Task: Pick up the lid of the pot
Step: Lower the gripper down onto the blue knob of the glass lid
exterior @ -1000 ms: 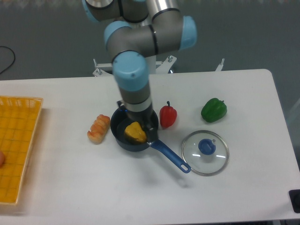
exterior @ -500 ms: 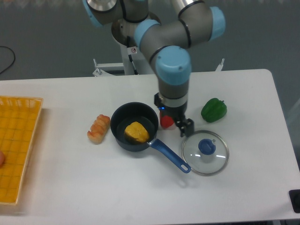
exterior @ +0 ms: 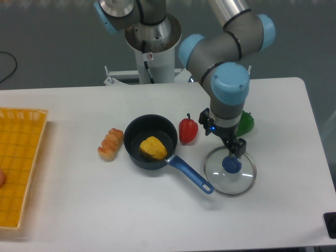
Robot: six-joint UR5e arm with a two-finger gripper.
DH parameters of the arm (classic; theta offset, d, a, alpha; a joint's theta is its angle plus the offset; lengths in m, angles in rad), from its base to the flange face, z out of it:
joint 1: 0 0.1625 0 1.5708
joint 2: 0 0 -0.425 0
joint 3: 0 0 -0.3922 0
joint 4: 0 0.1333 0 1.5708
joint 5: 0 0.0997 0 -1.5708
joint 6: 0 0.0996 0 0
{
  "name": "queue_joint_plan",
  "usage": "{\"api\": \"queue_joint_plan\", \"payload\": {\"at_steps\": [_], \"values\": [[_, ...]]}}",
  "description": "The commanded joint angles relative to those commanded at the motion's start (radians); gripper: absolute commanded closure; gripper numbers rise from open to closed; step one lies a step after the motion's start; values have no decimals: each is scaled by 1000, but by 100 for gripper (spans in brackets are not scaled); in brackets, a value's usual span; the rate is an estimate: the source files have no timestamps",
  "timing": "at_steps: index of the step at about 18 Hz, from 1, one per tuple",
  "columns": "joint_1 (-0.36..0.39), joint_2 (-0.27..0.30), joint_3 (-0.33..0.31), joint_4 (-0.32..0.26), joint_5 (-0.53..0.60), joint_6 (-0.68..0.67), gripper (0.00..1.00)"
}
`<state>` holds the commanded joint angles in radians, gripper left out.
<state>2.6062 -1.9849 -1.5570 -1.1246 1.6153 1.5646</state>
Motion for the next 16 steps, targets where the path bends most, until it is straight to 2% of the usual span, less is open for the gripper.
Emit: {"api": "queue_joint_plan", "payload": {"at_steps": [5, 8, 16], "values": [[17, -64, 25, 66, 38, 159, 0], [17, -91, 20, 103, 72, 157, 0], [15, -132, 18, 129, 75, 140, 0]]}}
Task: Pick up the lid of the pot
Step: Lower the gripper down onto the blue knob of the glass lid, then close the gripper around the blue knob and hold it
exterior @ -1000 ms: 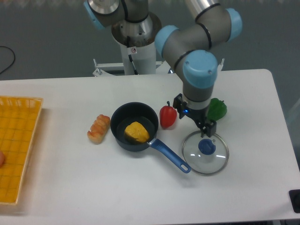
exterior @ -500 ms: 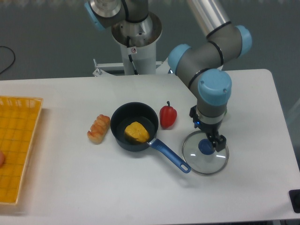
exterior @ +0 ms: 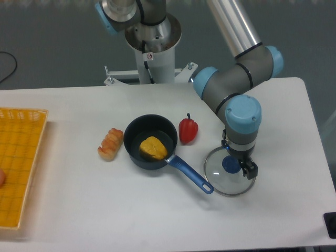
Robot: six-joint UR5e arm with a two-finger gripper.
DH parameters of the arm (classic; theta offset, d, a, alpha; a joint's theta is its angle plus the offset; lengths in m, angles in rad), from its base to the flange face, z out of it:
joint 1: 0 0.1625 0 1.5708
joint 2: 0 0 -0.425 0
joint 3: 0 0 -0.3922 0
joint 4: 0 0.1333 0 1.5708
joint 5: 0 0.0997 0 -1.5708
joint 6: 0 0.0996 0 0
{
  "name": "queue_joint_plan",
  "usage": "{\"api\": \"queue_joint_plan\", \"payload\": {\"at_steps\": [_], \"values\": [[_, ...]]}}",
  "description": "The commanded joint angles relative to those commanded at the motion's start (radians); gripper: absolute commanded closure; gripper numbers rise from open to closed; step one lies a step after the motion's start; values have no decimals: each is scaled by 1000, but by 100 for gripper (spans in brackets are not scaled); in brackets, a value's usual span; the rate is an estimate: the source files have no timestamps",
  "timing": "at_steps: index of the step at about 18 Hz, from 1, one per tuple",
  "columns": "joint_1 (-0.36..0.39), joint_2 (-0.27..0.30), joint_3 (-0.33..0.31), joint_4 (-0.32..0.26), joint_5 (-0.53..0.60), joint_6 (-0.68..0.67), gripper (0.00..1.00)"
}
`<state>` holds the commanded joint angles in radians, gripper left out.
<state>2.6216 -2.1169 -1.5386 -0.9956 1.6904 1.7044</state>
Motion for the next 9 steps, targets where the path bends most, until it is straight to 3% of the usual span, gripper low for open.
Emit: {"api": "queue_joint_plan", "payload": {"at_steps": [9], "values": [[-6, -34, 0, 2, 6, -40, 0]]}}
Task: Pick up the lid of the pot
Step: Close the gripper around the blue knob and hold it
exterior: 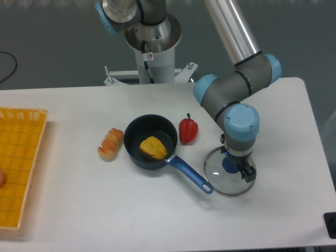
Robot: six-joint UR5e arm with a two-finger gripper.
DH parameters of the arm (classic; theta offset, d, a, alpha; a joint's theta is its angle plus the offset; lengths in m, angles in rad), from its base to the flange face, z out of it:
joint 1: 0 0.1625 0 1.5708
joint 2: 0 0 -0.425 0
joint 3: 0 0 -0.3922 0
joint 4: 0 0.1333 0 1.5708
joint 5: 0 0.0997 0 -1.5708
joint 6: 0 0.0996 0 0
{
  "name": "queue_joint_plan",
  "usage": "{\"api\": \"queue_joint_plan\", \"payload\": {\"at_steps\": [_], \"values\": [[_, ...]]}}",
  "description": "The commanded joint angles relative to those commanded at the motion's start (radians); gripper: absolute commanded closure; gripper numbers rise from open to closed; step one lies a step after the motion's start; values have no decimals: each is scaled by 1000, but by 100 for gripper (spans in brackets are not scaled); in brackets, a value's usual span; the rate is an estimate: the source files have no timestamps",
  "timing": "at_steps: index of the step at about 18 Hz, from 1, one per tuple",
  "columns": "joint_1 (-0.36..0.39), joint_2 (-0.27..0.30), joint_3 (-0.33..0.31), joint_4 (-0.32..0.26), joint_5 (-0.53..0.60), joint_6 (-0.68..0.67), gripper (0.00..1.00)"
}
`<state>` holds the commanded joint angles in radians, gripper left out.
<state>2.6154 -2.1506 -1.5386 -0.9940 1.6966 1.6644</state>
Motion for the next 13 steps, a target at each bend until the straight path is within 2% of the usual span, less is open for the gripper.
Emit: {"api": "queue_joint_plan", "payload": {"at_steps": [4, 11, 13], "values": [[-3, -3, 0, -2, 3, -2, 1], [-3, -3, 2, -3, 3, -2, 18], [-3, -5, 2, -3, 3, -3, 19]]}}
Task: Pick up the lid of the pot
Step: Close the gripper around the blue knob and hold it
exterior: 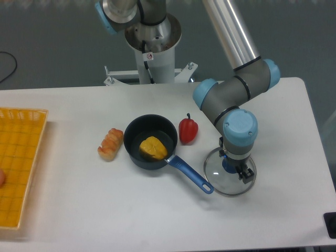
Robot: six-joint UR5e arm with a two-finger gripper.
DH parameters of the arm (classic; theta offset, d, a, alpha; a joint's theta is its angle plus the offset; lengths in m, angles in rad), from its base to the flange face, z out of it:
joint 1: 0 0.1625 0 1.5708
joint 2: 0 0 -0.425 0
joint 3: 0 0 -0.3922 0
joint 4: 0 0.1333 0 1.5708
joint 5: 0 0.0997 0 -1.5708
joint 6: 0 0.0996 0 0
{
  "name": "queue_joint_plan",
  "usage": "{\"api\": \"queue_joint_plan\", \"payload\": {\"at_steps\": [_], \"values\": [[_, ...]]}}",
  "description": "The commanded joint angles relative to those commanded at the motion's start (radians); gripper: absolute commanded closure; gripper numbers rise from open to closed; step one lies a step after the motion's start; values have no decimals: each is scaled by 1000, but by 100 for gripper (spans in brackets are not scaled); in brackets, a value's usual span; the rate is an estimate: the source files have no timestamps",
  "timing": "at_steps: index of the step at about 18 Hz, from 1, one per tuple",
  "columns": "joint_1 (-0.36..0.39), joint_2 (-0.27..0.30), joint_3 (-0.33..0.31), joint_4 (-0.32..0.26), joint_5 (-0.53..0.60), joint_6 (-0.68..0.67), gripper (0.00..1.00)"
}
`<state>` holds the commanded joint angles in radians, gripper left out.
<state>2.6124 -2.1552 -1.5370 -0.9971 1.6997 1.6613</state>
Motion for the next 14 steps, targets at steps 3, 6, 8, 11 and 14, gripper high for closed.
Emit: {"api": "queue_joint_plan", "payload": {"at_steps": [3, 6, 8, 11, 14], "values": [[0, 0, 0, -2, 2, 0, 19], [-6, -2, -2, -2, 21, -8, 25], [-9, -5, -2, -2, 23, -8, 25], [-11, -5, 3, -2, 25, -8, 25], [-11, -6, 3, -3, 25, -9, 27]]}}
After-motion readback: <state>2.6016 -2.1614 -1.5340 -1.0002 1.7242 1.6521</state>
